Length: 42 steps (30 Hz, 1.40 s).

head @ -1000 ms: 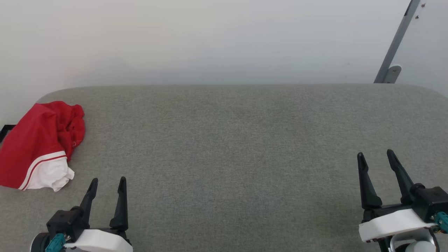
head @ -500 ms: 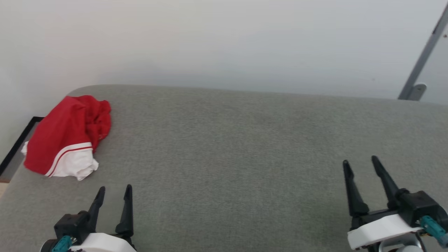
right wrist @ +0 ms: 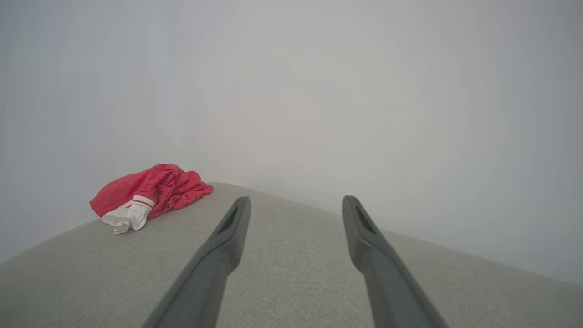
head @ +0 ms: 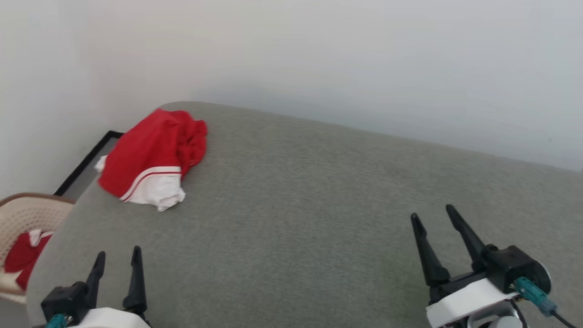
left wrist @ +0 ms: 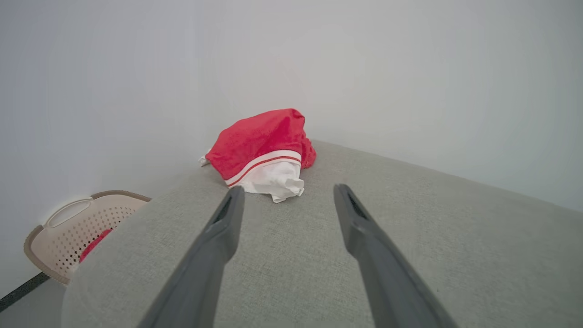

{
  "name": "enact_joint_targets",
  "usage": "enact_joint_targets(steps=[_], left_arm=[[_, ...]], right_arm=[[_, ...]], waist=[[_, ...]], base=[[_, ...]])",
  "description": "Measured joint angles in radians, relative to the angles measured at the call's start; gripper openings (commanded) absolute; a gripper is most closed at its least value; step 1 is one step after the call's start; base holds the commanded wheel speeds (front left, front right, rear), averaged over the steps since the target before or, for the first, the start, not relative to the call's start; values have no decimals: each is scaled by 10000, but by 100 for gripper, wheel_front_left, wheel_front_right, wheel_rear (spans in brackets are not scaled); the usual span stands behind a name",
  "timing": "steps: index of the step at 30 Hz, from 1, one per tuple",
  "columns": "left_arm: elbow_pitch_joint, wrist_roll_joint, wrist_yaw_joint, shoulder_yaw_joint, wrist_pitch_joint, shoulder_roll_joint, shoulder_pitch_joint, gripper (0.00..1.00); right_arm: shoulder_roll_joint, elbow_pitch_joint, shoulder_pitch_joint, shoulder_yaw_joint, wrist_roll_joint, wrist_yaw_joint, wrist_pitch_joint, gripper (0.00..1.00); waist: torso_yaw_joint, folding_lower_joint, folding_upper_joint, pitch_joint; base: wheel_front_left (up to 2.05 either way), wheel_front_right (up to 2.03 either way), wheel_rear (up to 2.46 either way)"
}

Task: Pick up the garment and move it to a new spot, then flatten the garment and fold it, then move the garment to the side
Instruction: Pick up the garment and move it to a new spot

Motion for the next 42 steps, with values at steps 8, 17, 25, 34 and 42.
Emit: enact_joint_targets(steps=[8,17,25,34,42], left_arm=[[12,81,0,466,2,-75,121,100],[4,136,0,865,2,-221,126,100],[221,163,0,1037,2,-439,-21,100],[1277,-105,0,418,180,96,-1822,100],[2554,-980,0,-441,460,970,-4303,100]], right_arm=[[50,94,-228,474,104,2,-2,100],[52,171,-593,874,188,4,-4,100],[-8,263,-779,886,230,27,-13,100],[-209,10,-589,391,61,27,-13,100],[-639,-357,-1010,245,-171,27,-13,100]], waist=[[948,0,0,-92],[1618,0,0,82],[1817,0,0,300],[1767,0,0,562],[1306,0,0,1435]], base=[[0,0,0],[0,0,0],[0,0,0],[0,0,0],[0,0,0]])
